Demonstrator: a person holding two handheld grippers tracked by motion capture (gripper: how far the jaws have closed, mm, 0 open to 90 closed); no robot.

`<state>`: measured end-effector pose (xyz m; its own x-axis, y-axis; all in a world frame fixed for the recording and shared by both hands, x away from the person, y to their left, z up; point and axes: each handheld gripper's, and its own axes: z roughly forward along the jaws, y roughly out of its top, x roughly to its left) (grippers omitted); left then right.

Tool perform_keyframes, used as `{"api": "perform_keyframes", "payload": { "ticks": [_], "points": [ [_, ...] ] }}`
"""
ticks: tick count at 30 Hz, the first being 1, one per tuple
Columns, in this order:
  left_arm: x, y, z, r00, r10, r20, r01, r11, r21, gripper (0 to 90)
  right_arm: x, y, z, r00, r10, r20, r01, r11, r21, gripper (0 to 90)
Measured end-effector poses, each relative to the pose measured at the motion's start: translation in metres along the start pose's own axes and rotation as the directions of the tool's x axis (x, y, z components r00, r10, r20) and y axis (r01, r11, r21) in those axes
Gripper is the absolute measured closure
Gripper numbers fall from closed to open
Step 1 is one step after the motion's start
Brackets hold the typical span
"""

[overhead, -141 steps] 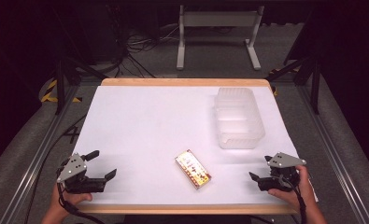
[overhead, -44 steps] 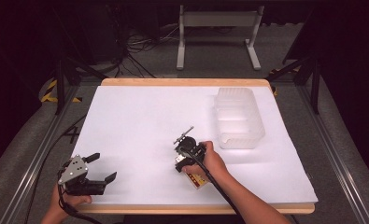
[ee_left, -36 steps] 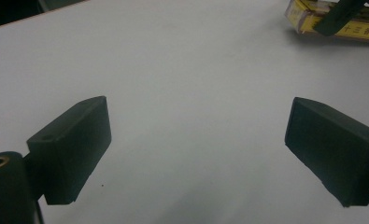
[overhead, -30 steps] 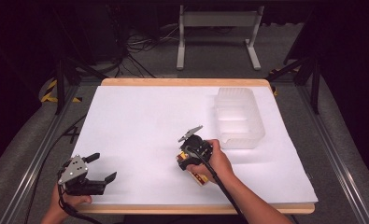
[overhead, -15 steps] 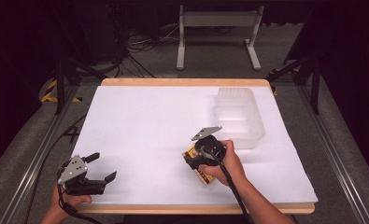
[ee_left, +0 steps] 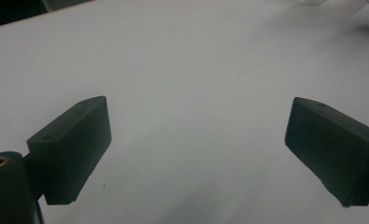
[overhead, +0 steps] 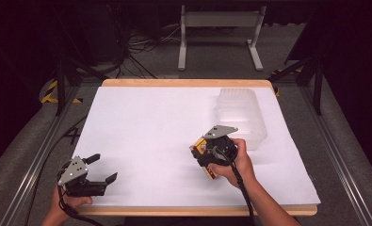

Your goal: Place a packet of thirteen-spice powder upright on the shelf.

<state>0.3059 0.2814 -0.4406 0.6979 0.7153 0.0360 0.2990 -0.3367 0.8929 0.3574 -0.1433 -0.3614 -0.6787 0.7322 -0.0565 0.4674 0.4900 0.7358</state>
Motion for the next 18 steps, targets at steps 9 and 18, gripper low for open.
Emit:
{"api": "perform_keyframes", "payload": {
  "ticks": [9, 18],
  "points": [
    [0.000, 0.000, 0.000, 1.0000, -0.002, 0.002, 0.002, 1.0000, -0.004, 7.8, -0.007, 0.008, -0.007, 0.9999, -0.003, 0.015, 0.004, 0.999, -0.048, 32.3],
    [0.000, 0.000, 0.000, 1.0000, 0.003, 0.001, -0.003, 1.0000, -0.002, 7.8, -0.013, 0.020, -0.012, 0.9993, 0.010, 0.036, -0.006, 0.996, -0.089, 32.3]
  ]
}}
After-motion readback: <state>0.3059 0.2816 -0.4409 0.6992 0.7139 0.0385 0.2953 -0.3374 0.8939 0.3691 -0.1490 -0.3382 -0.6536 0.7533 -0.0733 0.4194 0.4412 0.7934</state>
